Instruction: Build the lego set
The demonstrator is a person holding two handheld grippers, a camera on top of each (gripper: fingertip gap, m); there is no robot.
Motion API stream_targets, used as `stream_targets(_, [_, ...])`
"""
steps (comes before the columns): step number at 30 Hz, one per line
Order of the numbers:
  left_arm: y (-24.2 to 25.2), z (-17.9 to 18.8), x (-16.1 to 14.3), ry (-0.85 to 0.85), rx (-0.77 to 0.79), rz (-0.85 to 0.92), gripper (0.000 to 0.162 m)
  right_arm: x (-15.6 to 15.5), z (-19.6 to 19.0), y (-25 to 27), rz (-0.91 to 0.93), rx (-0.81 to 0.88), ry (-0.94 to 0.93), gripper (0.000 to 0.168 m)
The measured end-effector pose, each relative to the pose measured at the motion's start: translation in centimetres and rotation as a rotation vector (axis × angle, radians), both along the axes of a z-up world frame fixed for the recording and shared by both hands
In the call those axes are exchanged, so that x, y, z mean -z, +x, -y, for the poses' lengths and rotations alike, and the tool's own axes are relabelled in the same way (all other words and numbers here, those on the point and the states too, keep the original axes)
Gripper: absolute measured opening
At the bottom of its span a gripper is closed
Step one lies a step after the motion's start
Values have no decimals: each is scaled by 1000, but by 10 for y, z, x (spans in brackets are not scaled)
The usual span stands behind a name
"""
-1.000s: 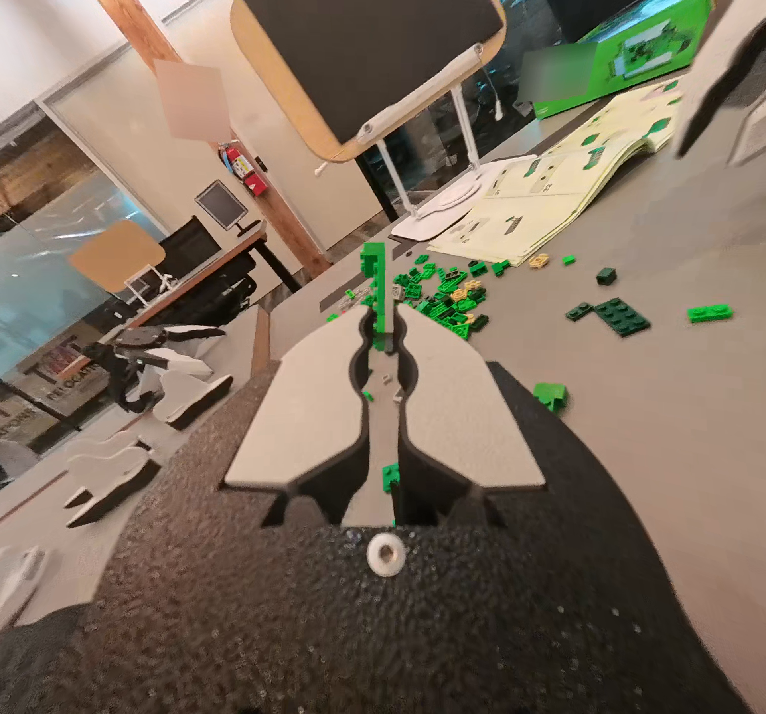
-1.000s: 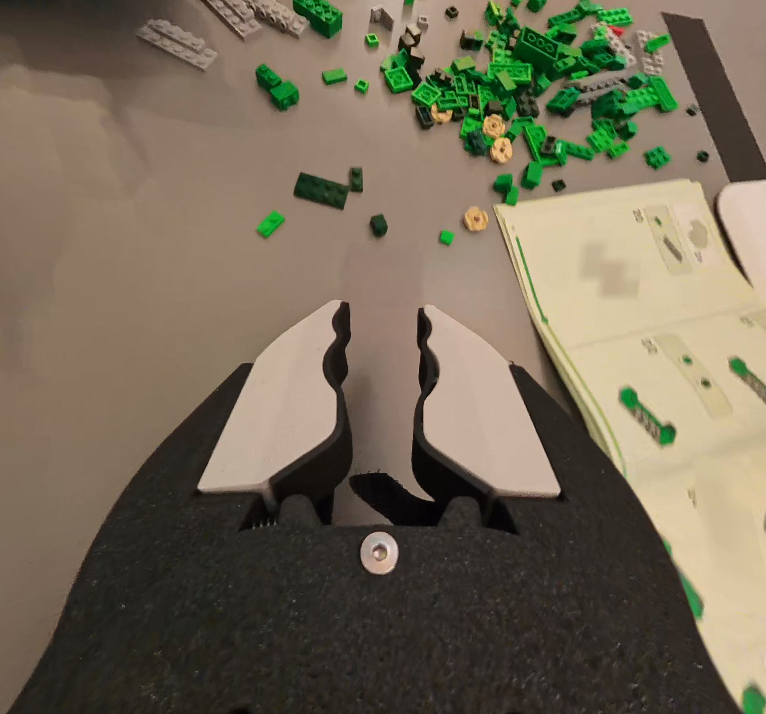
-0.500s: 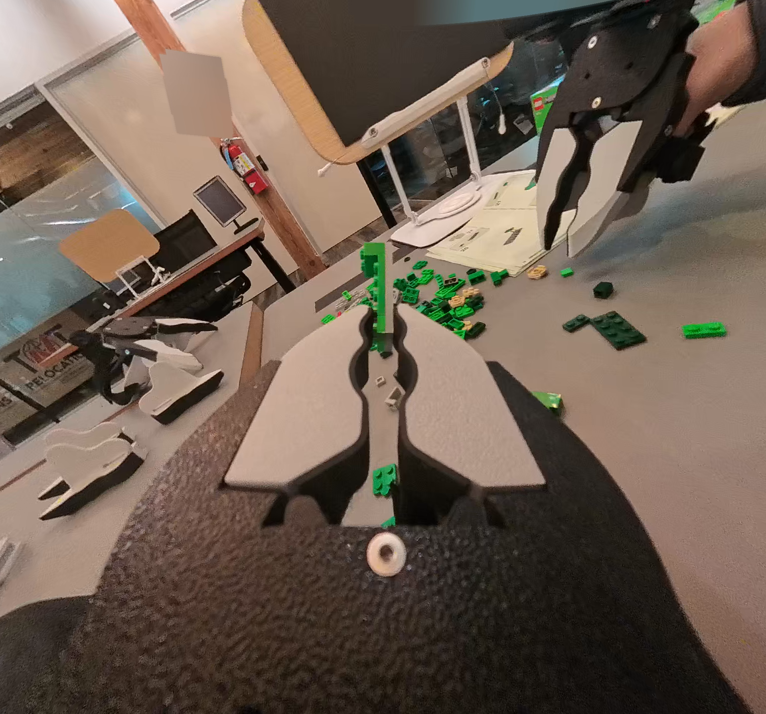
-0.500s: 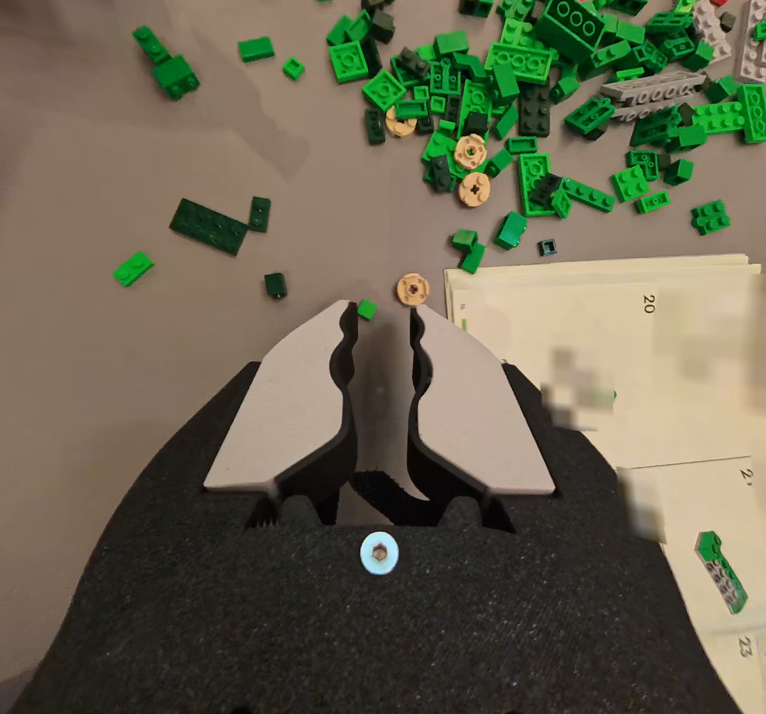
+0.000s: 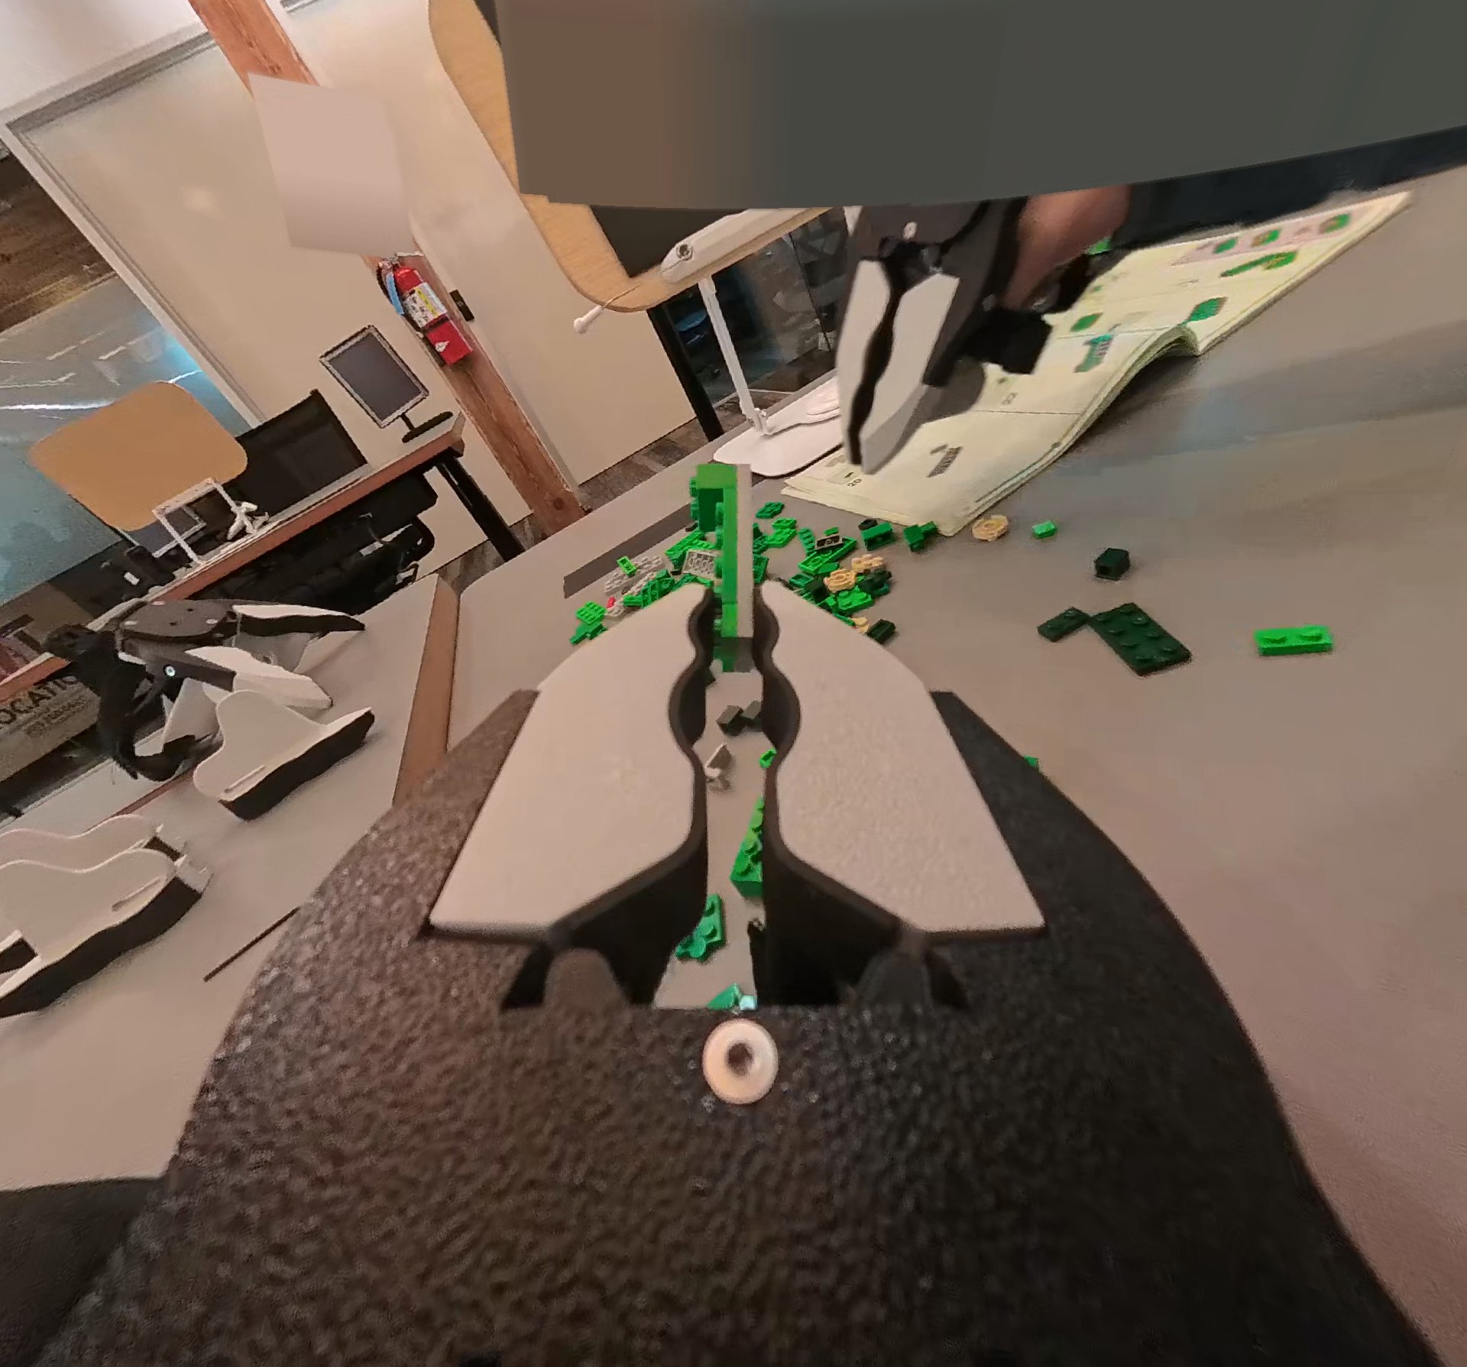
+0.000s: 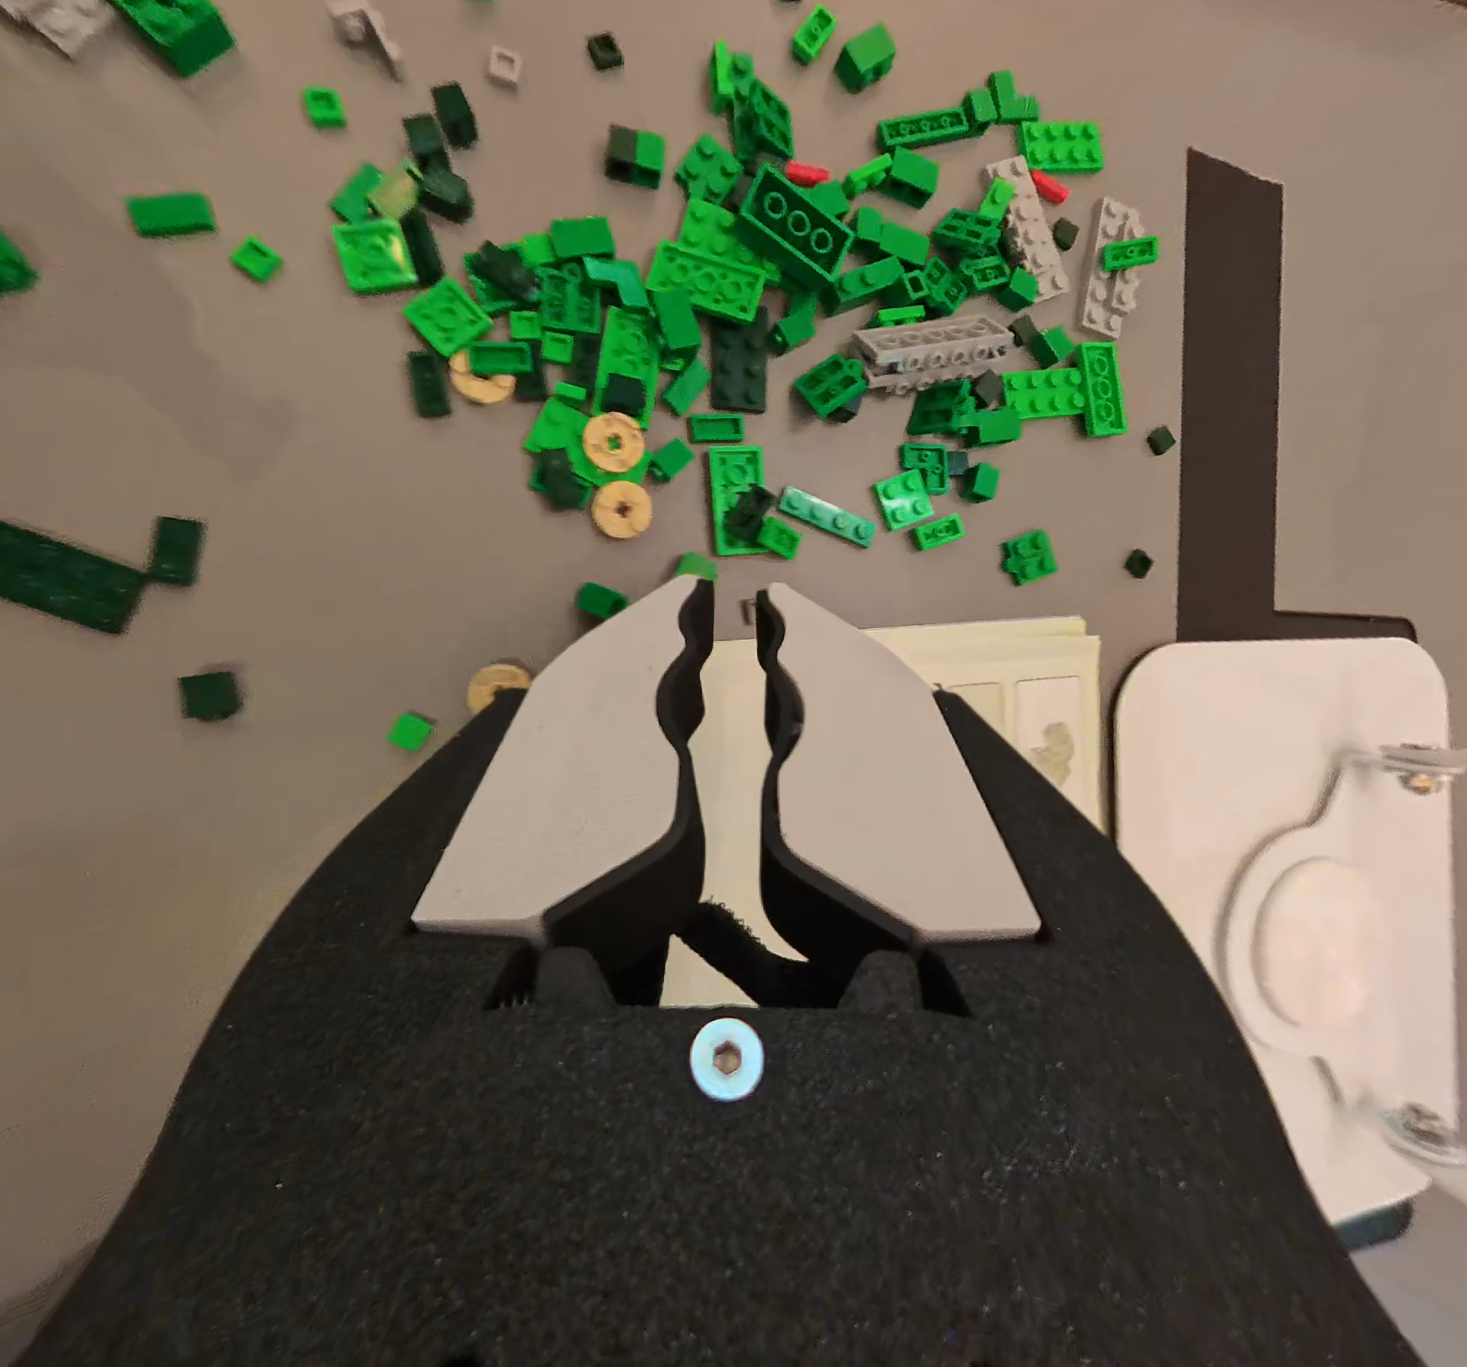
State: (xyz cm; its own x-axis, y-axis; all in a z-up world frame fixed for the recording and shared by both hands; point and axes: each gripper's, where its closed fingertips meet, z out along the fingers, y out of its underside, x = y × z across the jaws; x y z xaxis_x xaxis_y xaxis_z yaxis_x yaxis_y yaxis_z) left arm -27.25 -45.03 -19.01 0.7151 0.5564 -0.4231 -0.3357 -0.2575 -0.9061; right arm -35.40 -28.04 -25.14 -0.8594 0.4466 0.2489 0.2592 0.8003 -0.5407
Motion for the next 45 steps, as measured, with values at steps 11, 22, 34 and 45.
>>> stream_targets(11, [9,-14,6,-79,50,-55,7,37,-11,-14,280,-49,63,11])
stream_targets(22, [10,-17,9,-86,74,-26,7,38,27,-7,260,51,-57,11])
stream_targets(34, [11,-19,13,-100,91,-10,8,34,42,-11,254,76,-121,17])
stream_targets(45, [21,-26,13,-107,160,-21,8,27,44,-18,159,56,-75,14])
